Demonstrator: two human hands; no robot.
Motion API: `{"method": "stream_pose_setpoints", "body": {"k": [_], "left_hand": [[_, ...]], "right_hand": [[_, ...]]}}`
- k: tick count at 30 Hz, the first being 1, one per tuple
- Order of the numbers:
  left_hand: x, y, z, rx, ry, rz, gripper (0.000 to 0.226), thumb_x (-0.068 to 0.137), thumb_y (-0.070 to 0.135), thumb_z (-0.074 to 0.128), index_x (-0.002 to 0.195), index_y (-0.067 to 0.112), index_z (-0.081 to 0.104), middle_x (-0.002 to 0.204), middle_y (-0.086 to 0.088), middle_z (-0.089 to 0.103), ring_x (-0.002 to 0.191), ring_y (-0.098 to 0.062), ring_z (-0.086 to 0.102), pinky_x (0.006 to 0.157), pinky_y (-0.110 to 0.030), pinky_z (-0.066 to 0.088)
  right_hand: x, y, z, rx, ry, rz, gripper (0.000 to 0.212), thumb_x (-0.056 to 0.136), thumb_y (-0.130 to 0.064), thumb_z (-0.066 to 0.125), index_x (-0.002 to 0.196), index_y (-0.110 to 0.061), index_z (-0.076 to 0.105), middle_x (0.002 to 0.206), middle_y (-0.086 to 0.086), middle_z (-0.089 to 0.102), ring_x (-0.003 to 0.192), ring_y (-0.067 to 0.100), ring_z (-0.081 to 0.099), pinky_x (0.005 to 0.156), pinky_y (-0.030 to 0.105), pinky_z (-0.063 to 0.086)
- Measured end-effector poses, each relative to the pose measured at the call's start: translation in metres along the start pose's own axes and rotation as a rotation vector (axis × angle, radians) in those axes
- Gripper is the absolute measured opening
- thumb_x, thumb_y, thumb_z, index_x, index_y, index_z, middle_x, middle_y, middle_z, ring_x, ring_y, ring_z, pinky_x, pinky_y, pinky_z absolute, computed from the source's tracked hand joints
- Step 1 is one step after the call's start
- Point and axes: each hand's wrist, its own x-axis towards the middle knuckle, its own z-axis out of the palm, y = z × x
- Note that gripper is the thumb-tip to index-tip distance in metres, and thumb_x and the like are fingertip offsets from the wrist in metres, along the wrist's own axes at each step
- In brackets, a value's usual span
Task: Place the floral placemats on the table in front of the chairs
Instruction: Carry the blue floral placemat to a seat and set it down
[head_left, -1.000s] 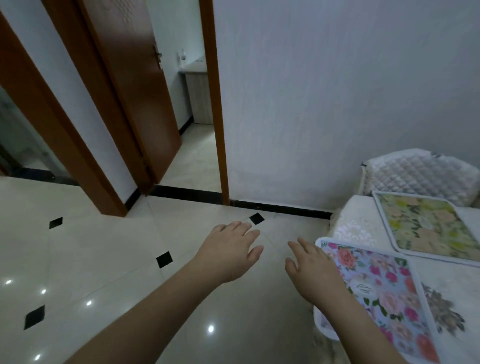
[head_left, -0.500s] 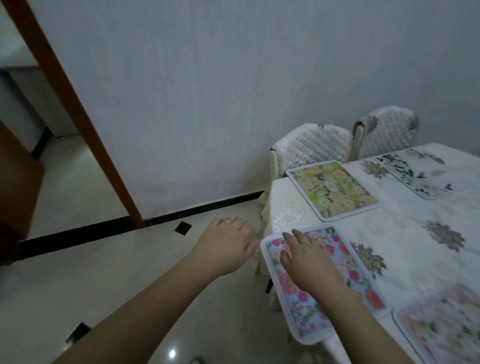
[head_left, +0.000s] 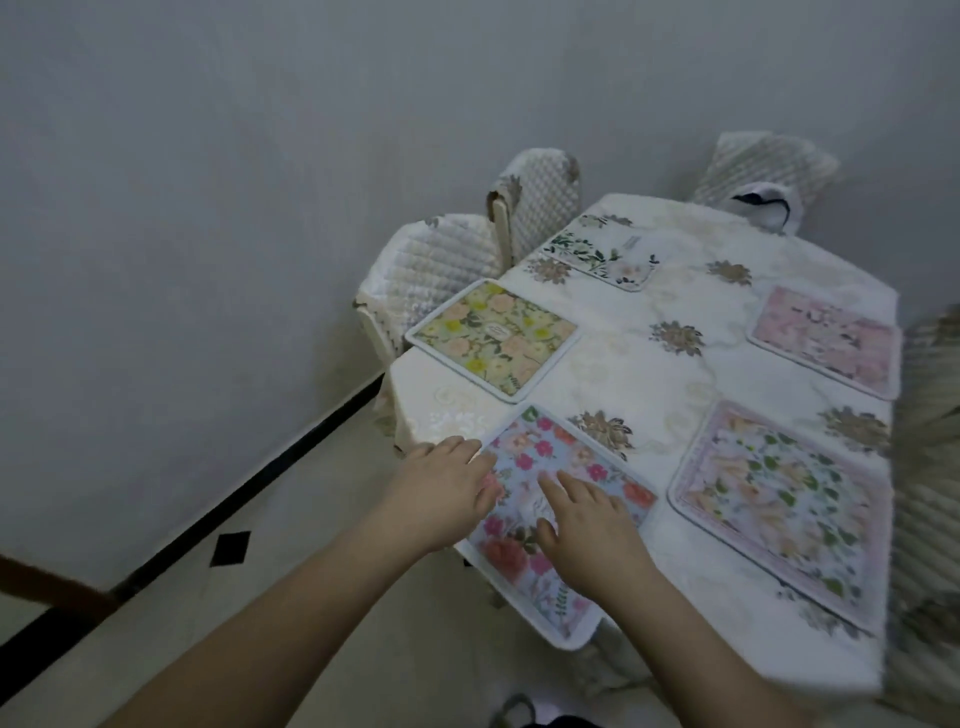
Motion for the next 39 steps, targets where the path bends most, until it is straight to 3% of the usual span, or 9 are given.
{"method": "stream_pose_setpoints", "body": {"k": [3,9,13,21,28,31,33,36,39], "left_hand": [[0.029,0.01,0.007,0.04,-0.065,0.07,0.077,0.091,0.055,-0.001,0.15,0.023,0.035,0.157,-0.001,0.034,0.143,-0.018,0.03,0.112,-0.038,0.025],[0.083,0.025,0.016,0.075,-0.154,0.193,0.057,0.104,0.048,0.015,0.153,0.023,0.03,0.162,0.0,0.025,0.147,-0.017,0.022,0.115,-0.037,0.021],[0.106,0.034,0.031,0.126,-0.149,0.256,0.086,0.084,0.054,-0.009,0.15,0.021,0.035,0.157,-0.003,0.036,0.145,-0.019,0.03,0.114,-0.039,0.026],[0.144,0.021,0.075,0.142,-0.126,0.31,0.057,0.097,0.045,0.028,0.126,0.016,0.067,0.127,-0.007,0.067,0.119,-0.025,0.062,0.095,-0.042,0.051],[0.162,-0.013,0.113,0.077,-0.275,0.466,0.083,0.088,0.057,-0.004,0.154,0.018,0.029,0.161,-0.007,0.026,0.15,-0.026,0.018,0.12,-0.043,0.018],[0.171,-0.036,0.126,0.057,-0.268,0.517,0.078,0.094,0.057,0.003,0.149,0.016,0.041,0.157,-0.01,0.036,0.147,-0.027,0.029,0.115,-0.043,0.029],[0.177,-0.049,0.132,0.053,-0.223,0.53,0.068,0.098,0.054,0.014,0.143,0.016,0.05,0.153,-0.01,0.042,0.142,-0.028,0.039,0.11,-0.044,0.037],[0.183,-0.063,0.141,0.018,-0.274,0.519,0.071,0.092,0.053,0.014,0.154,0.021,0.029,0.164,-0.007,0.015,0.151,-0.026,0.015,0.119,-0.044,0.018],[0.186,-0.075,0.149,0.036,-0.321,0.464,0.07,0.094,0.056,0.011,0.157,0.025,0.012,0.166,-0.008,-0.004,0.152,-0.027,0.0,0.121,-0.048,0.012]], "right_hand": [[0.005,0.022,0.005,0.045,0.009,0.062,0.058,0.104,-0.041,0.029,0.156,-0.024,0.012,0.164,0.003,0.014,0.148,0.023,0.018,0.12,0.043,0.016],[0.023,0.054,0.013,0.117,0.02,0.152,0.058,0.103,-0.039,0.03,0.156,-0.023,0.014,0.162,0.003,0.019,0.146,0.024,0.023,0.117,0.041,0.02],[0.038,0.066,0.023,0.139,0.014,0.197,0.06,0.103,-0.04,0.031,0.156,-0.021,0.011,0.163,0.007,0.014,0.149,0.027,0.015,0.118,0.043,0.02],[0.055,0.074,0.058,0.174,0.068,0.313,0.058,0.102,-0.031,0.033,0.156,-0.017,0.014,0.164,0.008,0.011,0.15,0.028,0.013,0.119,0.044,0.018],[0.074,0.059,0.093,0.257,0.116,0.514,0.064,0.101,-0.041,0.034,0.156,-0.015,0.013,0.162,0.01,0.019,0.15,0.028,0.015,0.119,0.042,0.015],[0.076,0.044,0.105,0.27,0.147,0.642,0.069,0.096,-0.049,0.035,0.155,-0.015,0.021,0.159,0.012,0.027,0.145,0.033,0.028,0.116,0.047,0.024],[0.077,0.038,0.113,0.259,0.141,0.676,0.069,0.097,-0.049,0.034,0.156,-0.018,0.016,0.162,0.011,0.021,0.147,0.033,0.024,0.117,0.047,0.021],[0.077,0.033,0.119,0.279,0.144,0.749,0.064,0.099,-0.047,0.036,0.156,-0.026,0.017,0.163,0.009,0.016,0.147,0.033,0.02,0.117,0.049,0.022],[0.075,0.029,0.123,0.335,0.122,0.837,0.062,0.1,-0.049,0.034,0.156,-0.028,0.016,0.163,0.006,0.012,0.149,0.029,0.013,0.116,0.049,0.022]]}}
